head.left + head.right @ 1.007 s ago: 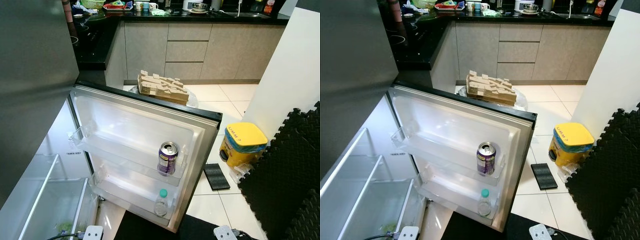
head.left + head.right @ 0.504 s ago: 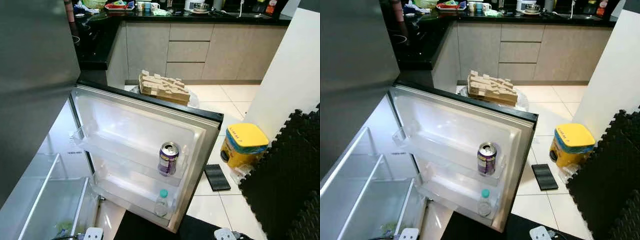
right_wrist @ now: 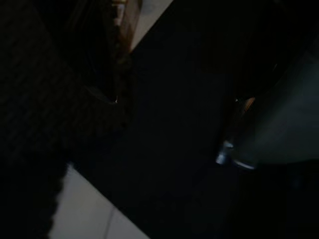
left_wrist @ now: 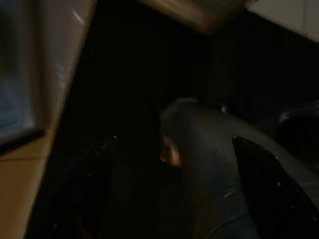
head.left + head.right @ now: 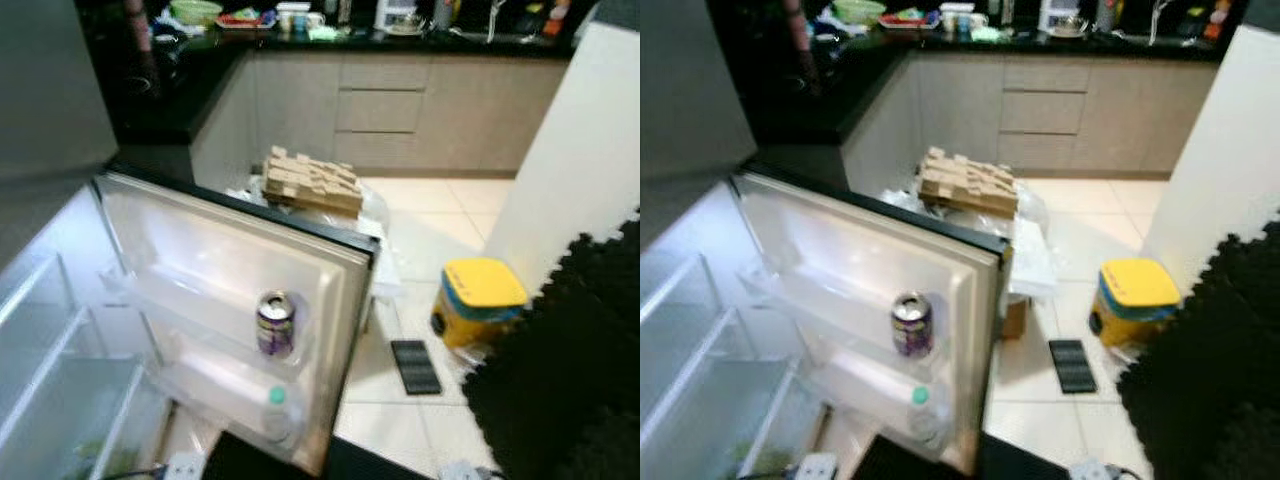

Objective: Restocking fridge

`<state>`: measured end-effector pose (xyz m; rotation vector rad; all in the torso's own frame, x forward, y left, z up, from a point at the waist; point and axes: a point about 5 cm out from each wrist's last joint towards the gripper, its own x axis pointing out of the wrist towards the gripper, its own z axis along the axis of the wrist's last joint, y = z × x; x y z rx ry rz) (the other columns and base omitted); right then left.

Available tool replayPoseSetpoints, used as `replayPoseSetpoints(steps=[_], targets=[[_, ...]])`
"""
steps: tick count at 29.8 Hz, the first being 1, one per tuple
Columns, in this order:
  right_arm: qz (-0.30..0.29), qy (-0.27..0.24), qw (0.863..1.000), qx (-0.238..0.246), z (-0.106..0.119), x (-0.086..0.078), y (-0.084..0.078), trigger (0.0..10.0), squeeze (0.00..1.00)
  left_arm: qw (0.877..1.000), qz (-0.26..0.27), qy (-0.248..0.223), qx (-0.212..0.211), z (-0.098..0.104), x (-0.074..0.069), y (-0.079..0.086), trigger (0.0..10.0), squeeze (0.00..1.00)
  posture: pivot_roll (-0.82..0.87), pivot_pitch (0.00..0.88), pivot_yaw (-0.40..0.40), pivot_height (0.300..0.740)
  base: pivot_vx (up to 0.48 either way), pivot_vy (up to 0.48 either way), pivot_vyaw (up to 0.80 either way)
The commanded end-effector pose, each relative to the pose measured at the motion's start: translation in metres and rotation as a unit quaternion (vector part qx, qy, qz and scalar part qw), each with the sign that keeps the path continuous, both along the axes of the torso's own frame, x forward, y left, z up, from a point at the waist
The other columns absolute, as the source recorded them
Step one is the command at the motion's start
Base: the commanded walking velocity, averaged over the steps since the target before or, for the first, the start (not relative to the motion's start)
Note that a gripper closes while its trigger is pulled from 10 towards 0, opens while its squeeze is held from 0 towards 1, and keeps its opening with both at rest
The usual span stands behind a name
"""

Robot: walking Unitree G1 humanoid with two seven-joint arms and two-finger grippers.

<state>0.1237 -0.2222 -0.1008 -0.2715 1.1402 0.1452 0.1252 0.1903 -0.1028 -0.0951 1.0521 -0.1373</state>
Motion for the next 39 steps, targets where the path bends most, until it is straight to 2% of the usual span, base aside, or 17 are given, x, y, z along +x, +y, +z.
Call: replayPoseSetpoints(steps=[1, 15, 39], targets=[[0.004, 0.000, 1.000, 0.001, 0.0008, 0.0005, -0.0023, 10.0, 0.00, 1.000, -0.006, 0.018, 0.000, -0.0032, -0.0089, -0.0011, 10.0, 0.00, 0.08, 0.000, -0.022, 0.740, 0.000, -0.435, 0.78], [0.010, 0.005, 1.000, 0.012, 0.0005, -0.0022, -0.0031, 10.0, 0.00, 1.000, -0.008, 0.021, 0.003, -0.0035, -0.0101, -0.0004, 10.0, 0.00, 0.07, 0.000, -0.024, 0.740, 0.000, -0.407, 0.78], [0.014, 0.000, 1.000, 0.023, 0.0015, -0.0005, -0.0031, 10.0, 0.00, 1.000, 0.007, 0.016, 0.009, -0.0025, -0.0069, 0.0024, 10.0, 0.00, 0.07, 0.000, -0.020, 0.740, 0.000, 0.000, 0.78]])
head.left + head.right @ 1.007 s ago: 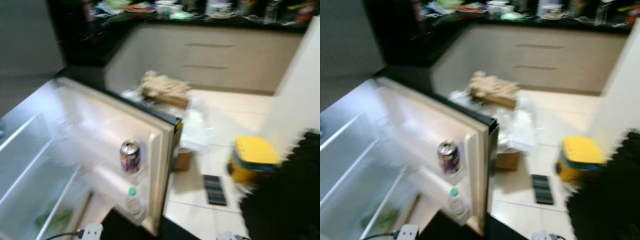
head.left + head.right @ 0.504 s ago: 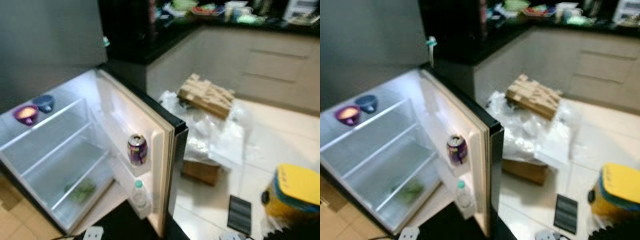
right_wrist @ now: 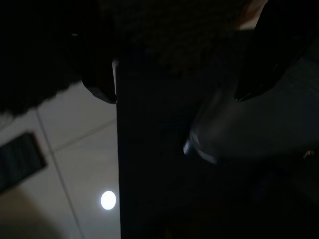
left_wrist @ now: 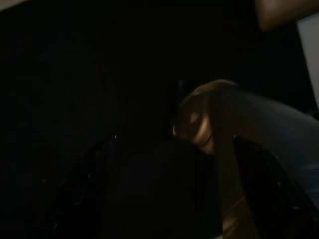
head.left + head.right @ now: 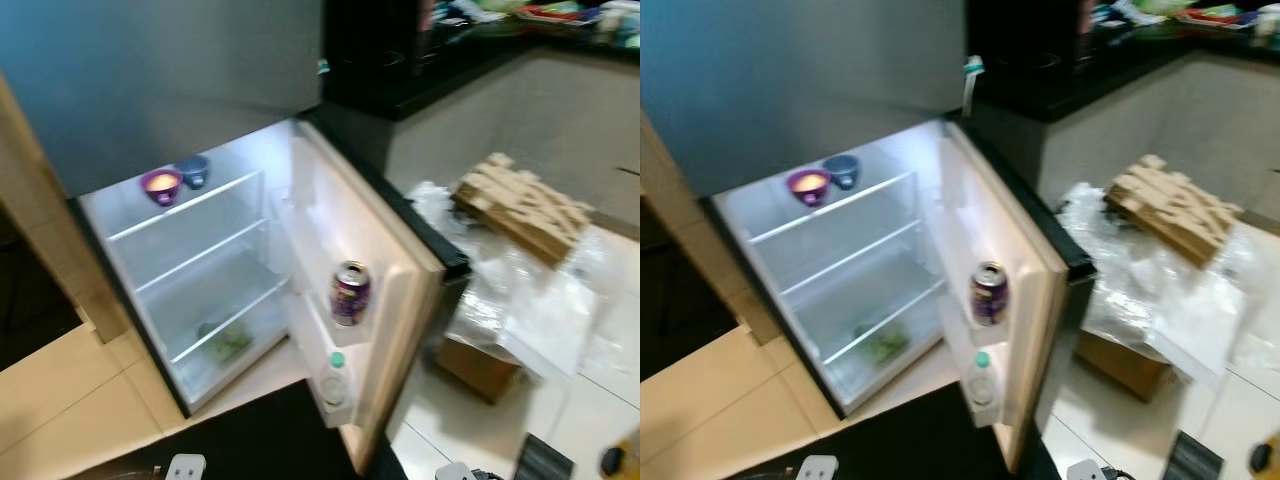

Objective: Restocking fridge

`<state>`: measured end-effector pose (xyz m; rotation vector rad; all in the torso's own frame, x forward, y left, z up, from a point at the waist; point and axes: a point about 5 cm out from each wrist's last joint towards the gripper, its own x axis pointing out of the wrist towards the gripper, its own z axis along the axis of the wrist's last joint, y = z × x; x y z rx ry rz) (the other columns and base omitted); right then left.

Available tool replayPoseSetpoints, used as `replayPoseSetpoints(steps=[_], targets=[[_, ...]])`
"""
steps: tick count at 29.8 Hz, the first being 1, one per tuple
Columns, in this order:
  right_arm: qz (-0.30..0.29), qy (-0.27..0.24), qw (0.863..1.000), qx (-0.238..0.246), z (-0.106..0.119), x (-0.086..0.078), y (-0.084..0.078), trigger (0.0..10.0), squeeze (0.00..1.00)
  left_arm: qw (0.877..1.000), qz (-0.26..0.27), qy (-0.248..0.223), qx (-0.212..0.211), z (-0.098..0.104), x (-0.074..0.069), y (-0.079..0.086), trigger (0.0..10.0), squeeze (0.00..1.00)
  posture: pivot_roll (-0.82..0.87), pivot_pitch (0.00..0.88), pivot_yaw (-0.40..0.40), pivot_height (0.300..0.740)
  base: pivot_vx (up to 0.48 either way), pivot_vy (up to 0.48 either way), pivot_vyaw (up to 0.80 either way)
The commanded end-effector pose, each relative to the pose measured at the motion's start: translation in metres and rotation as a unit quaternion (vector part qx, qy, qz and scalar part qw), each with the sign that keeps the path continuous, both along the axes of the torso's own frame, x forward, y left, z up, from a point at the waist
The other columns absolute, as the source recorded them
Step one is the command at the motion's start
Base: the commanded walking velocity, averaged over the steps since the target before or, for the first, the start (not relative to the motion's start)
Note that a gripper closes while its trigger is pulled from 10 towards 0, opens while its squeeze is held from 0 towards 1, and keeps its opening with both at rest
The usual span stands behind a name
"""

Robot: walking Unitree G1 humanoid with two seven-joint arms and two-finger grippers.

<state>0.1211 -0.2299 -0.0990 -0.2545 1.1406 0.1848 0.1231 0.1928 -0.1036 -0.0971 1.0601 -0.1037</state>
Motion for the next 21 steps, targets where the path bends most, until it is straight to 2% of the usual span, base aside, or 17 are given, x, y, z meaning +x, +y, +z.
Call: replayPoseSetpoints(steps=[1, 5, 14, 21], targets=[[0.003, -0.003, 1.000, 0.006, -0.0003, 0.0021, 0.0046, 10.0, 0.00, 1.000, -0.007, 0.012, 0.001, -0.0018, -0.0049, 0.0000, 10.0, 0.00, 0.07, 0.000, -0.020, 0.740, 0.000, 0.000, 0.78], [-0.008, -0.005, 1.000, -0.004, -0.0002, 0.0018, 0.0024, 10.0, 0.00, 1.000, -0.011, 0.013, -0.007, -0.0019, -0.0056, -0.0015, 10.0, 0.00, 0.07, 0.000, -0.018, 0.740, 0.000, 0.000, 0.78], [-0.016, -0.005, 1.000, -0.008, -0.0002, 0.0011, 0.0006, 10.0, 0.00, 1.000, -0.009, 0.013, -0.013, -0.0020, -0.0057, -0.0030, 10.0, 0.00, 0.07, 0.000, -0.020, 0.740, 0.000, -0.425, 0.00], [-0.015, -0.002, 1.000, -0.008, -0.0004, 0.0005, 0.0003, 10.0, 0.00, 1.000, -0.003, 0.014, -0.007, -0.0025, -0.0064, -0.0025, 10.0, 0.00, 0.07, 0.000, -0.023, 0.740, 0.000, 0.000, 0.00]])
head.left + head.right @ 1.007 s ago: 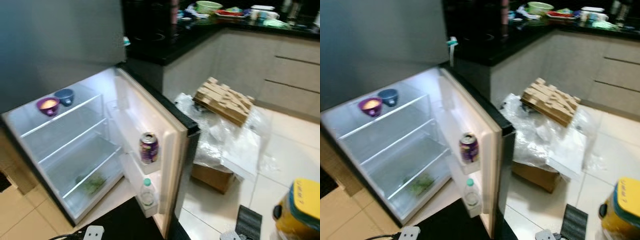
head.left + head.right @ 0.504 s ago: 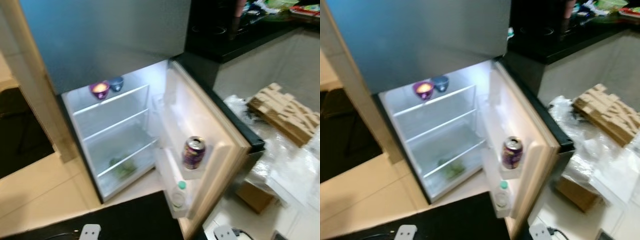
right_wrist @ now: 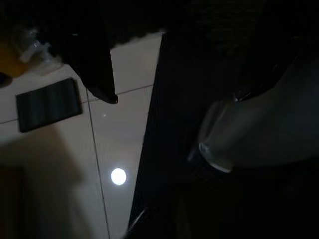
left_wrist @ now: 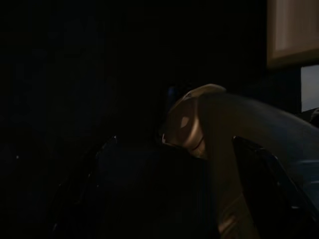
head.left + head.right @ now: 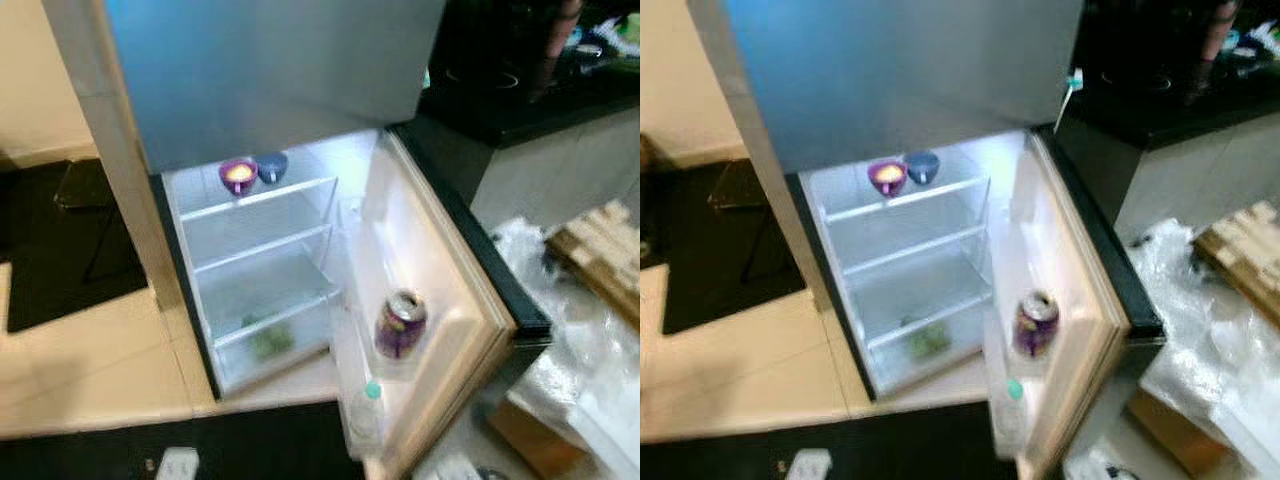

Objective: Restocking fridge

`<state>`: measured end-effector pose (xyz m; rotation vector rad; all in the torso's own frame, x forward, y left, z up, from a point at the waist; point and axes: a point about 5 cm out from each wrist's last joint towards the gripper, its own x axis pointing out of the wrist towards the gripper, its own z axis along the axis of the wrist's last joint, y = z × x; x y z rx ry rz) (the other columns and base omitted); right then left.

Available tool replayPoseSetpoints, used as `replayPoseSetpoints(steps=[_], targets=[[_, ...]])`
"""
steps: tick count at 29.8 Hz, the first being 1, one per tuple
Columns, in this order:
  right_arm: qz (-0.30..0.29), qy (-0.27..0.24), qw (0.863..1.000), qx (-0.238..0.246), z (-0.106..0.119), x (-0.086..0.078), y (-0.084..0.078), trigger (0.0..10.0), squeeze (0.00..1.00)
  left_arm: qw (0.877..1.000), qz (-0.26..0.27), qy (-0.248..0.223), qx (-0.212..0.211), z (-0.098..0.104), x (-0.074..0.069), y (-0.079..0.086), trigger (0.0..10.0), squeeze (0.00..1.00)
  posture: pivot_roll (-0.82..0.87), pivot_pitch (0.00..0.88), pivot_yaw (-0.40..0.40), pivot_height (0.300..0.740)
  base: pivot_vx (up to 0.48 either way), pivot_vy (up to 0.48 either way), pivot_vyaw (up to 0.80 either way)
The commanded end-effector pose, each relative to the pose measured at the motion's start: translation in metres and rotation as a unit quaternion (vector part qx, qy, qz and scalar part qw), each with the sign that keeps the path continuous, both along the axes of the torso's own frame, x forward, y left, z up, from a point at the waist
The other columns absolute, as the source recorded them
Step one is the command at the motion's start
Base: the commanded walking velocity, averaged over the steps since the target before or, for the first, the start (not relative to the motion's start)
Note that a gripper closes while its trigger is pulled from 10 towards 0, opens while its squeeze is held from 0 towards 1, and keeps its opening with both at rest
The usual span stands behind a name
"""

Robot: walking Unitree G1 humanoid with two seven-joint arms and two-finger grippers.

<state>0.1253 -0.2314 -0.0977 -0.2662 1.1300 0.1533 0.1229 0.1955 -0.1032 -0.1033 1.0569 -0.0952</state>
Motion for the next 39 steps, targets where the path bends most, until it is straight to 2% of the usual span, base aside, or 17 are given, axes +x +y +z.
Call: replayPoseSetpoints(steps=[1, 5, 8, 11, 12, 15, 17, 18, 20, 21, 23, 27, 30, 32, 37, 39], targets=[[-0.006, 0.006, 1.000, 0.003, -0.002, -0.004, 0.002, 10.0, 0.00, 1.000, -0.007, 0.015, -0.006, -0.003, -0.006, -0.005, 10.0, 0.00, 0.07, 0.000, -0.023, 0.740, 0.000, 0.000, 0.00], [-0.007, 0.005, 1.000, -0.002, -0.002, -0.004, 0.001, 10.0, 0.00, 1.000, -0.008, 0.016, -0.006, -0.003, -0.006, -0.005, 10.0, 0.00, 0.07, 0.000, -0.022, 0.740, 0.000, 0.000, 0.00], [-0.044, -0.013, 0.999, -0.015, 0.001, -0.002, -0.008, 10.0, 0.00, 1.000, -0.008, 0.016, -0.006, -0.003, -0.006, -0.005, 10.0, 0.00, 0.07, 0.000, -0.022, 0.740, 0.000, 0.000, 0.00], [-0.100, -0.047, 0.993, -0.049, 0.010, 0.007, -0.030, 10.0, 0.00, 1.000, -0.009, 0.016, -0.005, -0.003, -0.006, -0.005, 10.0, 0.00, 0.07, 0.000, -0.021, 0.740, 0.000, 0.000, 0.00], [-0.100, -0.047, 0.993, -0.049, 0.010, 0.007, -0.030, 10.0, 0.00, 1.000, -0.009, 0.016, -0.005, -0.003, -0.006, -0.005, 10.0, 0.00, 0.07, 0.000, -0.021, 0.740, 0.000, 0.000, 0.00], [-0.118, -0.070, 0.987, -0.084, 0.019, 0.016, -0.045, 10.0, 0.00, 1.000, -0.009, 0.016, -0.004, -0.003, -0.006, -0.005, 10.0, 0.00, 0.07, 0.000, -0.023, 0.740, 0.000, 0.000, 0.00], [-0.153, -0.103, 0.979, -0.088, 0.027, 0.027, -0.054, 10.0, 0.00, 1.000, -0.009, 0.016, -0.003, -0.003, -0.006, -0.004, 10.0, 0.00, 0.07, 0.000, -0.023, 0.740, 0.000, 0.000, 0.00], [-0.153, -0.103, 0.979, -0.088, 0.027, 0.027, -0.054, 10.0, 0.00, 1.000, -0.009, 0.016, -0.003, -0.003, -0.006, -0.004, 10.0, 0.00, 0.07, 0.000, -0.023, 0.740, 0.000, 0.000, 0.00], [-0.183, -0.137, 0.971, -0.066, 0.034, 0.038, -0.059, 10.0, 0.00, 1.000, -0.010, 0.016, -0.003, -0.003, -0.006, -0.004, 10.0, 0.00, 0.07, 0.000, -0.023, 0.740, 0.000, 0.000, 0.00], [-0.183, -0.137, 0.971, -0.066, 0.034, 0.038, -0.059, 10.0, 0.00, 1.000, -0.010, 0.016, -0.003, -0.003, -0.006, -0.004, 10.0, 0.00, 0.07, 0.000, -0.023, 0.740, 0.000, 0.000, 0.00], [-0.217, -0.177, 0.960, -0.024, 0.043, 0.052, -0.061, 10.0, 0.00, 1.000, -0.011, 0.016, -0.002, -0.003, -0.007, -0.004, 10.0, 0.00, 0.07, 0.000, -0.023, 0.740, 0.000, 0.000, 0.00], [-0.246, -0.235, 0.939, 0.045, 0.058, 0.074, -0.064, 10.0, 0.00, 1.000, -0.014, 0.016, 0.000, -0.003, -0.006, -0.003, 10.0, 0.00, 0.07, 0.000, -0.025, 0.740, 0.000, 0.000, 0.00], [-0.248, -0.241, 0.937, 0.048, 0.060, 0.075, -0.065, 10.0, 0.00, 1.000, -0.013, 0.015, 0.000, -0.003, -0.006, -0.003, 10.0, 0.00, 0.07, 0.000, -0.025, 0.740, 0.000, 0.000, 0.00], [-0.257, -0.258, 0.929, 0.073, 0.065, 0.081, -0.067, 10.0, 0.00, 1.000, -0.009, 0.009, 0.003, -0.002, -0.004, -0.002, 10.0, 0.00, 0.07, 0.000, -0.024, 0.740, 0.000, 0.000, 0.00], [-0.255, -0.265, 0.925, 0.092, 0.067, 0.084, -0.066, 10.0, 0.00, 1.000, 0.022, -0.006, -0.002, 0.001, 0.002, 0.003, 10.0, 0.00, 0.07, 0.000, -0.025, 0.740, 0.000, 0.000, 0.00], [-0.247, -0.272, 0.921, 0.130, 0.068, 0.087, -0.062, 10.0, 0.00, 1.000, 0.028, -0.008, 0.001, 0.002, 0.003, 0.007, 10.0, 0.00, 0.07, 0.000, -0.023, 0.740, 0.000, 0.000, 0.00]])
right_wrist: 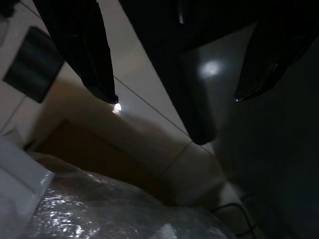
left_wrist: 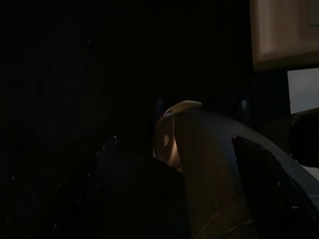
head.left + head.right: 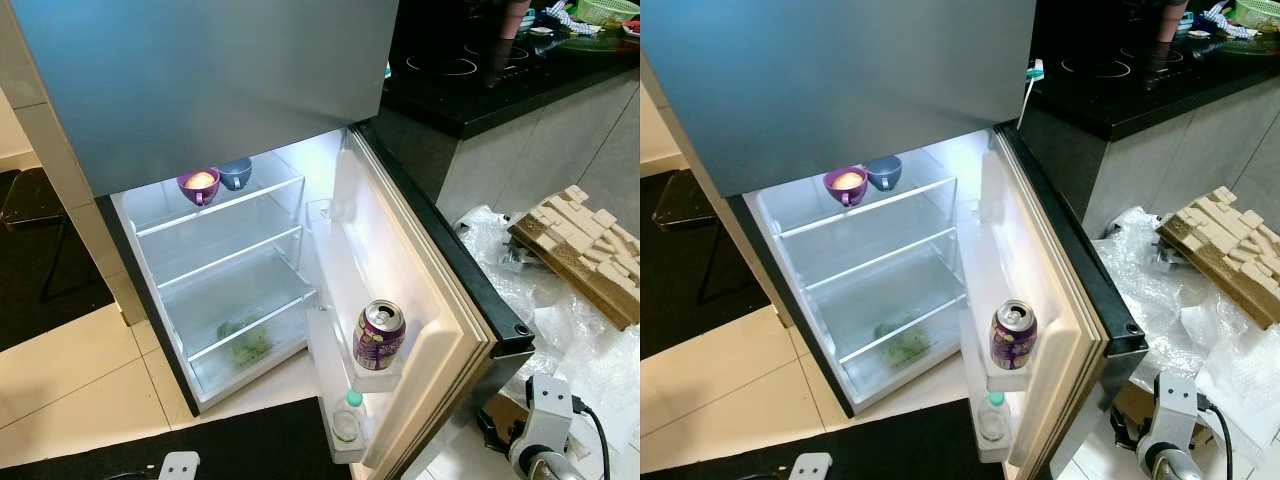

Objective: Restocking fridge

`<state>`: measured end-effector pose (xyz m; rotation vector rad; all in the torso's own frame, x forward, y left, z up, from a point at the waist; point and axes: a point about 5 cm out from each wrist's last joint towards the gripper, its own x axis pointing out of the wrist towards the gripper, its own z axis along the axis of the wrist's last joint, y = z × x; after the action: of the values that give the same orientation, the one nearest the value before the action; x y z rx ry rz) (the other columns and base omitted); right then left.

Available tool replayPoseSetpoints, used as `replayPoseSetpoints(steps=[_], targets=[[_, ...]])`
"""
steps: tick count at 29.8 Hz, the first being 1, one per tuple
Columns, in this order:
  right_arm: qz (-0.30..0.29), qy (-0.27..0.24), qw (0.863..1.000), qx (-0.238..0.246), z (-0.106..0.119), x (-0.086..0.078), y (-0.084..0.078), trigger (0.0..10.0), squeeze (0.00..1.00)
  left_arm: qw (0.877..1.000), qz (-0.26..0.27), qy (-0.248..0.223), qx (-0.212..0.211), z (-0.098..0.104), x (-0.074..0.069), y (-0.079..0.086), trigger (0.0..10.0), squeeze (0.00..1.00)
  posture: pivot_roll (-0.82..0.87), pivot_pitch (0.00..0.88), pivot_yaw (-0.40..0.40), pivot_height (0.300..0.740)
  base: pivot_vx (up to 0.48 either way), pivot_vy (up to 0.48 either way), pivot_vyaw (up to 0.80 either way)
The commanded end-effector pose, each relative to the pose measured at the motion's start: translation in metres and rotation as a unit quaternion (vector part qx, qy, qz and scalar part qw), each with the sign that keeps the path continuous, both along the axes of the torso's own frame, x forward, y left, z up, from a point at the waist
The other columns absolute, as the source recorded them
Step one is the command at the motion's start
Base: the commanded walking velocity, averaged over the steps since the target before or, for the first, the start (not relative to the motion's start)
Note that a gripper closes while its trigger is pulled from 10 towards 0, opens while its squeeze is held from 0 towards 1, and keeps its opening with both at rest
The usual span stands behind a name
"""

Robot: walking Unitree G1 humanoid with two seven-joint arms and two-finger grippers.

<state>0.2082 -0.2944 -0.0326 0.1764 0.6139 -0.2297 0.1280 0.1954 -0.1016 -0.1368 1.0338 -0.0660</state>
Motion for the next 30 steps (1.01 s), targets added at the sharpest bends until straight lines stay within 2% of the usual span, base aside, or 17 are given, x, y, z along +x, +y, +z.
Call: replayPoseSetpoints(steps=[1, 5, 9, 14, 15, 16, 18, 19, 20, 21, 23, 24, 25, 26, 27, 28, 30], targets=[[0.002, -0.018, 1.000, 0.018, 0.003, 0.004, 0.001, 10.0, 0.00, 1.000, 0.007, 0.003, 0.008, 0.000, -0.002, 0.007, 10.0, 0.00, 0.07, 0.000, -0.023, 0.740, 0.000, 0.000, 0.00], [0.042, -0.043, 0.996, 0.072, 0.004, 0.011, 0.016, 10.0, 0.00, 1.000, 0.001, 0.006, 0.011, 0.000, -0.004, 0.008, 10.0, 0.00, 0.06, 0.000, -0.020, 0.740, 0.000, 0.000, 0.00], [0.110, -0.072, 0.982, 0.137, 0.006, 0.020, 0.038, 10.0, 0.00, 1.000, -0.003, 0.008, 0.009, -0.001, -0.006, 0.005, 10.0, 0.00, 0.06, 0.000, -0.020, 0.740, 0.000, 0.000, 0.00], [0.161, -0.084, 0.969, 0.165, 0.009, 0.028, 0.054, 10.0, 0.00, 1.000, -0.002, 0.008, 0.006, -0.002, -0.006, 0.003, 10.0, 0.00, 0.06, 0.000, -0.021, 0.740, 0.000, 0.000, 0.00], [0.186, -0.089, 0.963, 0.175, 0.011, 0.032, 0.063, 10.0, 0.00, 1.000, -0.002, 0.009, 0.006, -0.002, -0.006, 0.003, 10.0, 0.00, 0.06, 0.000, -0.022, 0.740, 0.000, 0.000, 0.00], [0.186, -0.089, 0.963, 0.175, 0.011, 0.032, 0.063, 10.0, 0.00, 1.000, -0.002, 0.009, 0.006, -0.002, -0.006, 0.003, 10.0, 0.00, 0.06, 0.000, -0.022, 0.740, 0.000, 0.000, 0.00], [0.245, -0.100, 0.944, 0.197, 0.014, 0.040, 0.085, 10.0, 0.00, 1.000, -0.003, 0.010, 0.006, -0.002, -0.007, 0.003, 10.0, 0.00, 0.06, 0.000, -0.020, 0.740, 0.000, 0.000, 0.00], [0.245, -0.100, 0.944, 0.197, 0.014, 0.040, 0.085, 10.0, 0.00, 1.000, -0.003, 0.010, 0.006, -0.002, -0.007, 0.003, 10.0, 0.00, 0.06, 0.000, -0.020, 0.740, 0.000, 0.000, 0.00], [0.293, -0.110, 0.924, 0.219, 0.017, 0.044, 0.105, 10.0, 0.00, 1.000, -0.003, 0.011, 0.006, -0.002, -0.007, 0.003, 10.0, 0.00, 0.06, 0.000, -0.020, 0.740, 0.000, 0.000, 0.00], [0.293, -0.110, 0.924, 0.219, 0.017, 0.044, 0.105, 10.0, 0.00, 1.000, -0.003, 0.011, 0.006, -0.002, -0.007, 0.003, 10.0, 0.00, 0.06, 0.000, -0.020, 0.740, 0.000, 0.000, 0.00], [0.384, -0.135, 0.873, 0.269, 0.028, 0.051, 0.143, 10.0, 0.00, 1.000, -0.004, 0.011, 0.006, -0.002, -0.007, 0.003, 10.0, 0.00, 0.06, 0.000, -0.019, 0.740, 0.000, 0.000, 0.00], [0.384, -0.135, 0.873, 0.269, 0.028, 0.051, 0.143, 10.0, 0.00, 1.000, -0.004, 0.011, 0.006, -0.002, -0.007, 0.003, 10.0, 0.00, 0.06, 0.000, -0.019, 0.740, 0.000, 0.000, 0.00], [0.429, -0.151, 0.840, 0.298, 0.036, 0.052, 0.161, 10.0, 0.00, 1.000, -0.003, 0.010, 0.005, -0.002, -0.006, 0.003, 10.0, 0.00, 0.06, 0.000, -0.019, 0.740, 0.000, 0.000, 0.00], [0.461, -0.163, 0.812, 0.318, 0.044, 0.053, 0.174, 10.0, 0.00, 1.000, -0.004, 0.009, 0.005, -0.002, -0.006, 0.003, 10.0, 0.00, 0.07, 0.000, -0.017, 0.740, 0.000, 0.000, 0.00], [0.484, -0.170, 0.793, 0.330, 0.050, 0.053, 0.181, 10.0, 0.00, 1.000, -0.004, 0.009, 0.005, -0.001, -0.005, 0.003, 10.0, 0.00, 0.07, 0.000, -0.017, 0.740, 0.000, 0.000, 0.00], [0.496, -0.175, 0.782, 0.334, 0.054, 0.054, 0.184, 10.0, 0.00, 1.000, -0.004, 0.008, 0.005, -0.001, -0.005, 0.003, 10.0, 0.00, 0.07, 0.000, -0.017, 0.740, 0.000, 0.000, 0.00], [0.486, -0.176, 0.795, 0.319, 0.053, 0.057, 0.178, 10.0, 0.00, 1.000, -0.004, 0.009, 0.005, -0.001, -0.005, 0.003, 10.0, 0.00, 0.06, 0.000, -0.015, 0.740, 0.000, 0.000, 0.00]])
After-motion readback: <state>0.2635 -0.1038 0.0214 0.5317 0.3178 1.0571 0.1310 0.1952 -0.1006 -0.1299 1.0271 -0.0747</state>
